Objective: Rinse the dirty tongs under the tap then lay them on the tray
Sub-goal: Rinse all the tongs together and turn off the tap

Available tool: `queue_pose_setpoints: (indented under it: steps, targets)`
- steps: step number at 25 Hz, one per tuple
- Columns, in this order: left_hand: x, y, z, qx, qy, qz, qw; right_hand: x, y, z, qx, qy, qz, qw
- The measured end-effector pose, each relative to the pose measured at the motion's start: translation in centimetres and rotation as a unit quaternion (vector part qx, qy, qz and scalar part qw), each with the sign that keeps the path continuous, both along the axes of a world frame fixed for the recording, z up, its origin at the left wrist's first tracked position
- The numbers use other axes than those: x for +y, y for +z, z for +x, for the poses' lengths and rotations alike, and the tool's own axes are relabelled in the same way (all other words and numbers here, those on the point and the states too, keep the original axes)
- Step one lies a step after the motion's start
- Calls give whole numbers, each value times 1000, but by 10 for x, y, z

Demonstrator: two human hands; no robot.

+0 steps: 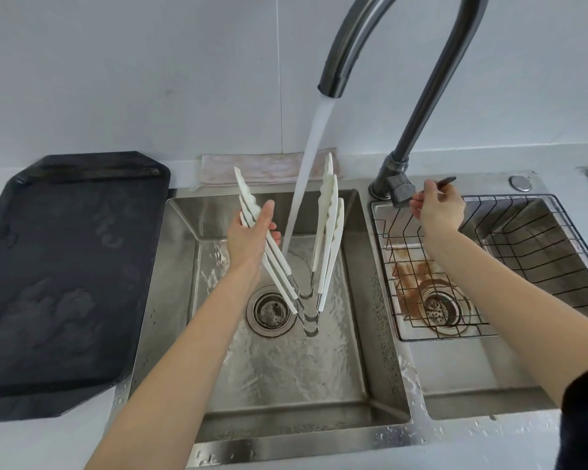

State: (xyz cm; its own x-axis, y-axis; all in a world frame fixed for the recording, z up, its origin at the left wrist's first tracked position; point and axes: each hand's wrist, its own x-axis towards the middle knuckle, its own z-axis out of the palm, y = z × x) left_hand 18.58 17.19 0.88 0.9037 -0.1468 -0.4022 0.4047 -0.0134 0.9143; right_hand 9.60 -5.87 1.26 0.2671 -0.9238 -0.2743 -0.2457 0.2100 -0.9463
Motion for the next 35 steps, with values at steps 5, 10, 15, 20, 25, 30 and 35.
queue_pose_setpoints:
  steps: [5,10,15,20,25,30,35]
  targets:
    - [-3,2,0,12,2,-14,1000,-8,4,0,55,44,-44,997]
    - [0,3,-6,7,-7,-2,1000,-21,8,5,132,90,-78,984]
    - [1,3,-9,5,-11,23,1000,-11,18,4,126,112,-15,986]
    - [2,8,-14,4,-17,44,999,68,24,-15,2,197,111,974]
    - [5,10,-13,15,-14,43,999,145,10,-32,34,328,144,933]
    - [7,15,-16,2,-23,24,999,149,7,-21,-17,269,164,949]
    - [14,5,-30,51,-98,-88,990,140,0,-12,-68,216,204,952]
